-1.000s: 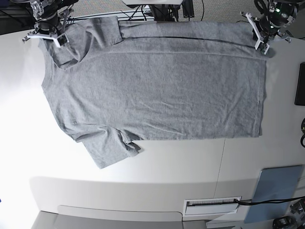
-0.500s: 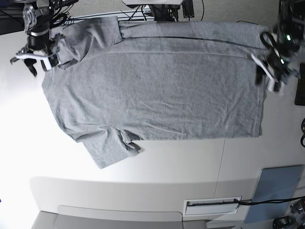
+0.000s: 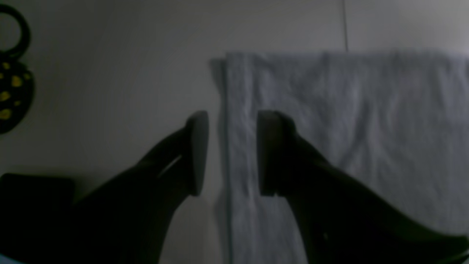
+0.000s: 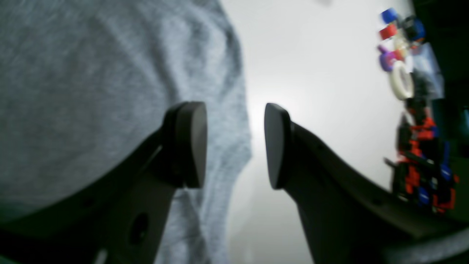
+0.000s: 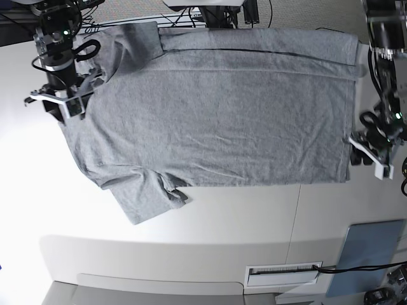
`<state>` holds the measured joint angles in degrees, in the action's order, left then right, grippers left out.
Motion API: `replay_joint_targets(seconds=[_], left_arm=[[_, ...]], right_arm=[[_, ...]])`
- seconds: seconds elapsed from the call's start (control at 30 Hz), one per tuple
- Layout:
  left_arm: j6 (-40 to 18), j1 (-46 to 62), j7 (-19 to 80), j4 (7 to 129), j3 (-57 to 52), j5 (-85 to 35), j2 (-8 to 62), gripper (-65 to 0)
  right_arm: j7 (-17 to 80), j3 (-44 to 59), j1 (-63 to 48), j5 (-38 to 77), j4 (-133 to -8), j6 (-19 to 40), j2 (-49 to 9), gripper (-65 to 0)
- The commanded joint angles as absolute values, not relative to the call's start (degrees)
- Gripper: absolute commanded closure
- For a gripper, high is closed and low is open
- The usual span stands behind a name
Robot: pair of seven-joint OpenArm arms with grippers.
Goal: Fold the T-shirt properly
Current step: 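Move the left gripper along the shirt side to the hem corner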
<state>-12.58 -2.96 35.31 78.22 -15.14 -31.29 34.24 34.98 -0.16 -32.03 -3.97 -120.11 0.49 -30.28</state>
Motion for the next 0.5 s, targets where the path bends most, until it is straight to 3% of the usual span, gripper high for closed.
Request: replay_joint_targets(seconds=[0.0,0.17,0.3,0.47], left_arm=[[-13.72,-5.61,34.81,76.9,-15.51,-31.75,35.38,-23.7],[-14.37,-13.67,35.14,65.39,-15.51,-31.77,35.2,-23.6],[-19.05,-18.37,35.51,59.13,-15.51,-31.16,34.09,-23.6],[-18.92,-23.14,35.62,53.91,-13.56,-27.99,30.85,-23.7]], right_arm=[[34.24,-0.36,-31.53,-4.32,-121.14,0.4,-30.96,-25.7],[34.2,-1.26,-31.27,-4.29,-121.14,0.69,-30.94,-25.7],[34.17,-1.26,-31.24,-4.29,-121.12,0.67,-30.96,-25.7],[34.65,-1.23,-31.27,-4.29,-121.14,0.67,-30.96,-25.7]])
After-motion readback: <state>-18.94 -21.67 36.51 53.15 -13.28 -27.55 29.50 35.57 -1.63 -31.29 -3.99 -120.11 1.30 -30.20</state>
